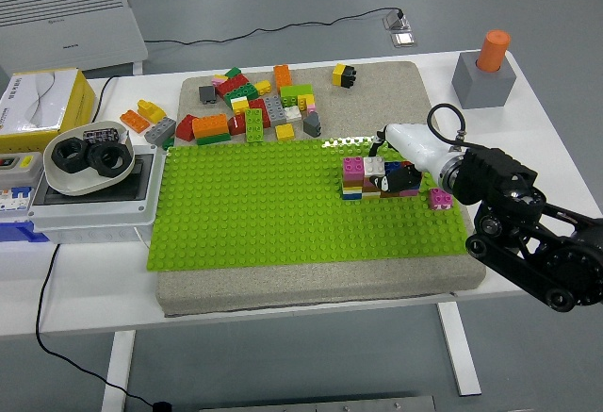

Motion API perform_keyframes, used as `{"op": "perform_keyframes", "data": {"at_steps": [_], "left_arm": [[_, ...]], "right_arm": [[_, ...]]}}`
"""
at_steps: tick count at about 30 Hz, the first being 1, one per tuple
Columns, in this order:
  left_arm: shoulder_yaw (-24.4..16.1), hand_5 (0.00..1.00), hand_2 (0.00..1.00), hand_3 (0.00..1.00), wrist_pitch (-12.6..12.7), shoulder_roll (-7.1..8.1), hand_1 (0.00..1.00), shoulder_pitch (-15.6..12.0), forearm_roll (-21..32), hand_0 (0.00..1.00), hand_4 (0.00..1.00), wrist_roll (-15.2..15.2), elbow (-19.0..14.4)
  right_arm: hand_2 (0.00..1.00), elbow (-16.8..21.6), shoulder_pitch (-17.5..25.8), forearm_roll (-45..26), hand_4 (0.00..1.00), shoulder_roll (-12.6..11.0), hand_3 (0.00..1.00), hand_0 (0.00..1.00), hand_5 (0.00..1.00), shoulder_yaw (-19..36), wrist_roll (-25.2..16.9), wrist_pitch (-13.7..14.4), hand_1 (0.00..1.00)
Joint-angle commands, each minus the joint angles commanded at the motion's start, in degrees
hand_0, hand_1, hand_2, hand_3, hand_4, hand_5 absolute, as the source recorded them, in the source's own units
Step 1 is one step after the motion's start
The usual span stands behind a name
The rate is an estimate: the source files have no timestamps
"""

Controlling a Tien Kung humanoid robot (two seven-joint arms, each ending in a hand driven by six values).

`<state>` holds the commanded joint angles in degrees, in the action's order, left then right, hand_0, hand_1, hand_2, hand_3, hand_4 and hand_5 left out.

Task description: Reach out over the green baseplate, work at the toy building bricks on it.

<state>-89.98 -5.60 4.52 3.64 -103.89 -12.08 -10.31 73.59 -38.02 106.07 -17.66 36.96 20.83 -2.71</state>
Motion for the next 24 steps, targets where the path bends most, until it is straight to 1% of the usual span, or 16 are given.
{"op": "perform_keyframes", "data": {"at_steps": [24], "left_arm": [[0.0,0.832,0.546,0.709,-0.01,0.03,0.573,0.02,0.09,0.735,0.713,0.0,0.0]], "right_arm": [[0.784,0.0,0.04,0.08,0.716,0.14,0.618,0.789,0.21,0.2,-0.02,0.13,0.754]]}}
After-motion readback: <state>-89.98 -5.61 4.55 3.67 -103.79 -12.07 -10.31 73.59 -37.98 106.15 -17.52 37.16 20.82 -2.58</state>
